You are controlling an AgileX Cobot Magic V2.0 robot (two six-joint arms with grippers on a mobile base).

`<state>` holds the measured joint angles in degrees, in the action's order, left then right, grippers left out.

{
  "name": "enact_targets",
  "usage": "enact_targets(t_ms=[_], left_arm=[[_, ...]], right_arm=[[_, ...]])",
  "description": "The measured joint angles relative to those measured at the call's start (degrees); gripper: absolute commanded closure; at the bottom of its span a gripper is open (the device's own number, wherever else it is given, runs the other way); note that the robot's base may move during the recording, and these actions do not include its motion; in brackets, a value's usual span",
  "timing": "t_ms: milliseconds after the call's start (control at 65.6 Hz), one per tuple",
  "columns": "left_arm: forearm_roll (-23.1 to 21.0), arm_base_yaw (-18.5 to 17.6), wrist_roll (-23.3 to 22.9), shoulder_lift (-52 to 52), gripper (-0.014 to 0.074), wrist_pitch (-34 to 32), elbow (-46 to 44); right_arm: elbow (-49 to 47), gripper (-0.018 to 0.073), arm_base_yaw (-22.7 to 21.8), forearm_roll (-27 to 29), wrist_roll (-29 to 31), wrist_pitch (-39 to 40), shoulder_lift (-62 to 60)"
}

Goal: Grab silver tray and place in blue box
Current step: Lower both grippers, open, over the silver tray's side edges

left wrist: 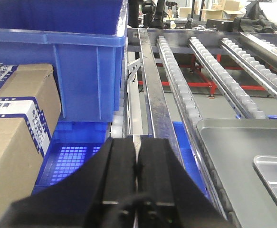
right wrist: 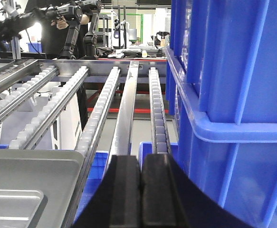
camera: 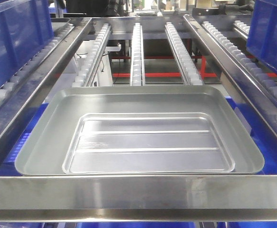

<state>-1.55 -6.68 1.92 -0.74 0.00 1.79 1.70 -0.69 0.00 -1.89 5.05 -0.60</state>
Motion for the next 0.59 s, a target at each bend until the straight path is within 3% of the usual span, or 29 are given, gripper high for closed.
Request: enact_targets(t_ms=[595], left_arm=[[0.0,0.0,0.0,0.0,0.0603,0.0,0.0]], right_arm=[[0.0,0.0501,0.0,0.0,0.0,0.0,0.0]])
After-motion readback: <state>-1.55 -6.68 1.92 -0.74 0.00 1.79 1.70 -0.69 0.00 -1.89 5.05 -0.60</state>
